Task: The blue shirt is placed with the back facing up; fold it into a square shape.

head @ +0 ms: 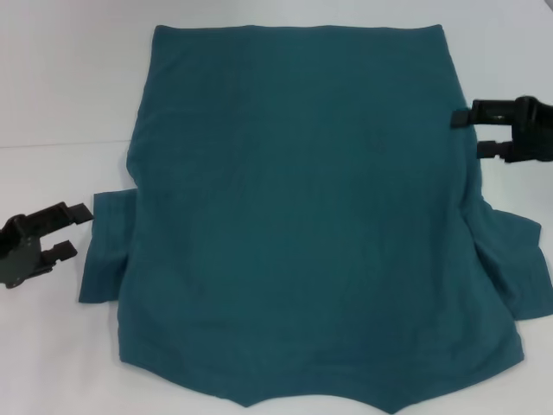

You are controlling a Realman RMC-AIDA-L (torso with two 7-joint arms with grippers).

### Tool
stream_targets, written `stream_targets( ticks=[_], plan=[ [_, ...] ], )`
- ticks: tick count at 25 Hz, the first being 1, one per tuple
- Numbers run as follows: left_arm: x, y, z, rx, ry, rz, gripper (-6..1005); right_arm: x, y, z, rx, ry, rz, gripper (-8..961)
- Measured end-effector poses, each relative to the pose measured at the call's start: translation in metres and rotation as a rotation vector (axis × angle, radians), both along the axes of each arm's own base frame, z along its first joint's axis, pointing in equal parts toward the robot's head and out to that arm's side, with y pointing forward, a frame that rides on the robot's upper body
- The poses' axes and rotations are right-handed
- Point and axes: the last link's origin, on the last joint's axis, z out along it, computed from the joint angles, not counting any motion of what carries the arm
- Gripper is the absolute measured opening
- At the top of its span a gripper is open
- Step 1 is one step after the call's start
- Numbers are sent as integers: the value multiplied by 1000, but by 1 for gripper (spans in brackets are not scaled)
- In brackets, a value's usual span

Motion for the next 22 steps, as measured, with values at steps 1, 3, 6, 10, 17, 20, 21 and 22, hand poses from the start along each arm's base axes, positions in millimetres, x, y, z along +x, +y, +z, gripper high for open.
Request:
stream_targets(
  ticks=[1, 3, 6, 10, 17, 20, 21, 22],
  plan=[
    [-1, 3, -2, 6, 5, 13, 809, -1, 1, 1, 4, -2, 0, 945],
    [-2, 8, -5, 10, 21, 30, 807, -1, 2, 2, 10, -4, -1, 945],
    [-5, 23, -15, 23, 108, 68, 805, -2, 4, 2, 12, -9, 1, 945],
    [-5, 33, -22, 43, 154, 79, 801, -3, 4, 0, 5, -14, 4, 945],
    [-6, 39, -32, 45, 250, 41, 794, 0, 2, 1, 6, -18, -1, 945],
    [-7, 39, -34, 44, 262, 43, 792, 2, 1, 1, 6, -19, -2, 945],
    [-8, 39, -34, 45, 264, 42, 791, 2, 0, 1, 6, -19, -3, 945],
    [-8, 39, -35, 46, 269, 43, 790, 3, 0, 1, 6, -20, -3, 945]
  ],
)
